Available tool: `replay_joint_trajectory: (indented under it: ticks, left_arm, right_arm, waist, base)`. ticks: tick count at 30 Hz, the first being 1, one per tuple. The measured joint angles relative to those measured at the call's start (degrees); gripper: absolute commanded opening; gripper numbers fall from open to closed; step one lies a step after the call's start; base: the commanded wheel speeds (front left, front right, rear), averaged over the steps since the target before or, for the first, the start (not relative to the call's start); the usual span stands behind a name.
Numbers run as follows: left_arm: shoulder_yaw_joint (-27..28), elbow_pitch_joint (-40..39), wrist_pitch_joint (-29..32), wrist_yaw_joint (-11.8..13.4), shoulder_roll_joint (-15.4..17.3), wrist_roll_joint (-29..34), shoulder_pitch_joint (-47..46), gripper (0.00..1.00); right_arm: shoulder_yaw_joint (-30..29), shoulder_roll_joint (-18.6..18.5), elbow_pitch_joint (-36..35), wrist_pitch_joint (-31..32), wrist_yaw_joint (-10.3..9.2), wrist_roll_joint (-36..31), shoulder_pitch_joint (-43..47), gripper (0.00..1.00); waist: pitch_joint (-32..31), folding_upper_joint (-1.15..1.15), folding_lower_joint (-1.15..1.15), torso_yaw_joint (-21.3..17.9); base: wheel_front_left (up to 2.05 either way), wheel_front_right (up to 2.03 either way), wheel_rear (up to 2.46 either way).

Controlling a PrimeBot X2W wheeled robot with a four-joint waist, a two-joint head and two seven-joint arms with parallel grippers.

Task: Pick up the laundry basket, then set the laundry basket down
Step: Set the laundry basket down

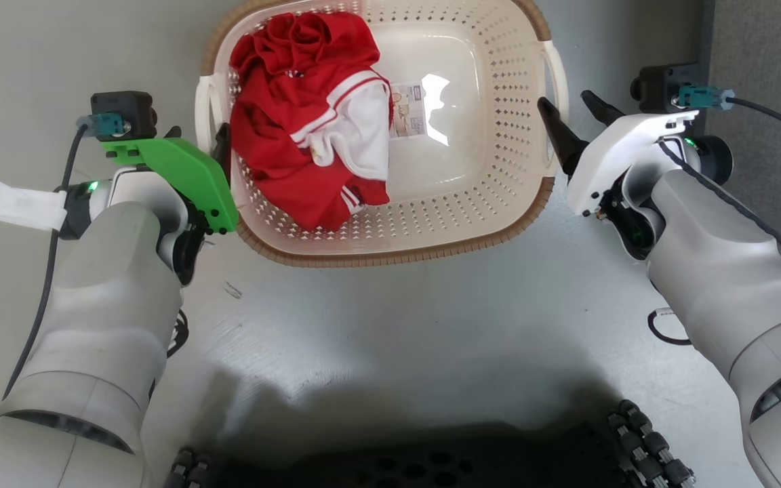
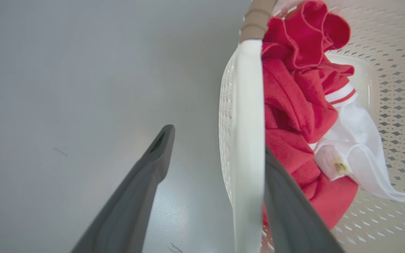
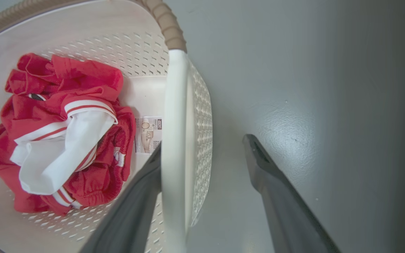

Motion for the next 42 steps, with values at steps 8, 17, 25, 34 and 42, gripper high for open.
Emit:
replay_joint_trajectory:
  ticks: [8,17,25,34,42]
  left_arm:
    - [-0.65,-0.04,-0.21,-0.49,0.0,-0.01,0.02,1.0]
    - [-0.56,-0.03,-4.01,-0.54,0.0,-0.51,1.38,1.0]
    - [-0.54,-0.09,-7.01,-0.54,0.0,-0.51,4.04,1.0]
    - [-0.27,-1.53,-8.48,-0.53,0.0,-0.42,8.42,1.0]
    - [1.83,-5.97,-8.47,1.01,1.12,0.03,12.43,1.0]
  right_arm:
    - [0.48,0.31,0.19,-0.1,-0.16,0.22,0.21,1.0]
    - [1.64,0.31,0.31,-1.6,-0.16,0.2,1.43,1.0]
    - [2.04,0.01,0.16,-2.63,-0.16,-0.27,3.36,1.0]
    - [1.33,0.3,-0.54,-3.11,-0.16,-0.35,7.38,1.0]
    - [-2.55,0.29,-5.37,-3.12,-0.41,-0.44,10.03,1.0]
  waist:
    - [-1.94,0.0,0.0,0.27]
    - [-5.56,0.0,0.0,0.21]
    - [-9.79,0.0,0.0,0.05]
    - [-16.29,0.0,0.0,-0.17]
    - [-22.5,0.0,0.0,-0.67]
  base:
    - [0.0,0.0,0.0]
    - [0.0,0.0,0.0]
    - [0.0,0.0,0.0]
    - [0.0,0.0,0.0]
    - [0.0,0.0,0.0]
